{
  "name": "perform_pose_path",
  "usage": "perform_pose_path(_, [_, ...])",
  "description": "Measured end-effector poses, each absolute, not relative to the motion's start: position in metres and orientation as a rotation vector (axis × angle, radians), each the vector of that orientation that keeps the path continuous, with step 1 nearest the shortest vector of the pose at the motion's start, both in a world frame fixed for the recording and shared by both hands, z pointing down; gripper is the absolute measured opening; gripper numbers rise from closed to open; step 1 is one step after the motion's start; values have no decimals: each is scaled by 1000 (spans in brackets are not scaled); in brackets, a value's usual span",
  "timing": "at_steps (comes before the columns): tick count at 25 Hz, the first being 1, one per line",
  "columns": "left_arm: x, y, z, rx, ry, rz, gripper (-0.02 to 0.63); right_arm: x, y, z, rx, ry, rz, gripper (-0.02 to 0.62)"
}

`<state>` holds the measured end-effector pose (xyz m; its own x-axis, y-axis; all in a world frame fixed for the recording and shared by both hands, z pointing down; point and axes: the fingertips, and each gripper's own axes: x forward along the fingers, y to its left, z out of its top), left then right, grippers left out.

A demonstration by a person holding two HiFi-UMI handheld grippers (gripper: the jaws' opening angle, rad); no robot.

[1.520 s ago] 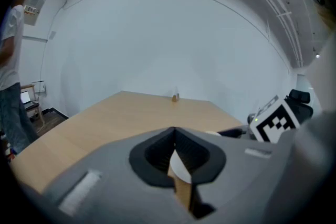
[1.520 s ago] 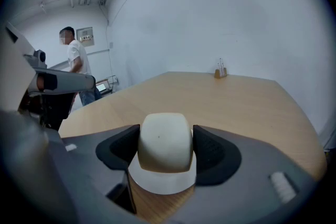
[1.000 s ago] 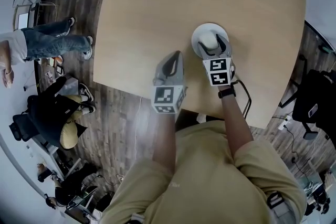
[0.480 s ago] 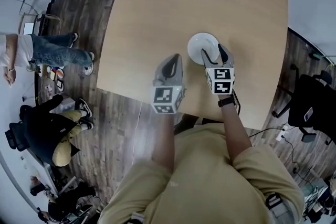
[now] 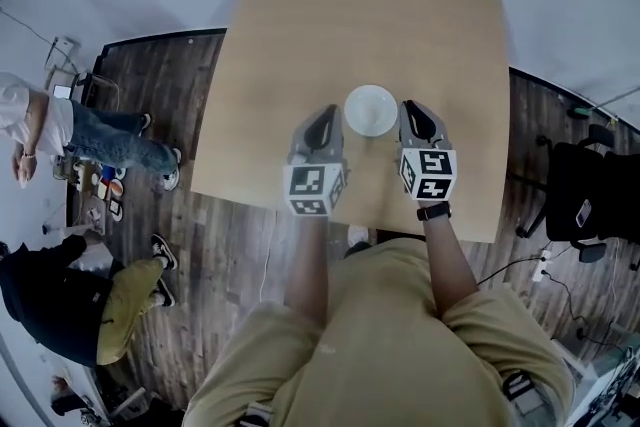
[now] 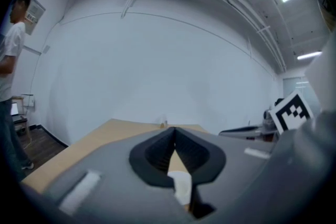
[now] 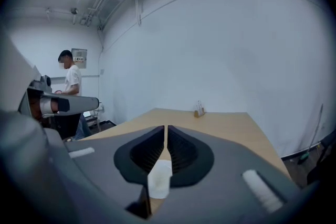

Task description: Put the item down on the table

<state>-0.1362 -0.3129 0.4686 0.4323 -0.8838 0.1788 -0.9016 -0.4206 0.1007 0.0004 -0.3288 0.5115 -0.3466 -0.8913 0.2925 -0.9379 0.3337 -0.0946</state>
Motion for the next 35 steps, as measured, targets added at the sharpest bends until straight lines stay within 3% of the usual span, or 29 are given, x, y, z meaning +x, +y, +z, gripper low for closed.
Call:
perform_pose_path(2, [-132, -309, 453, 2548, -1573, 124, 2, 5, -323, 489, 1725, -2430, 314, 5])
perform_pose_path(20, [-142, -250, 362, 2705, -1648, -37, 2, 14, -254, 356, 1947, -2458, -23, 3])
perform_pose_path(35, [-147, -243, 354, 2713, -1654, -65, 2, -4, -249, 350, 1900, -2482, -59, 3])
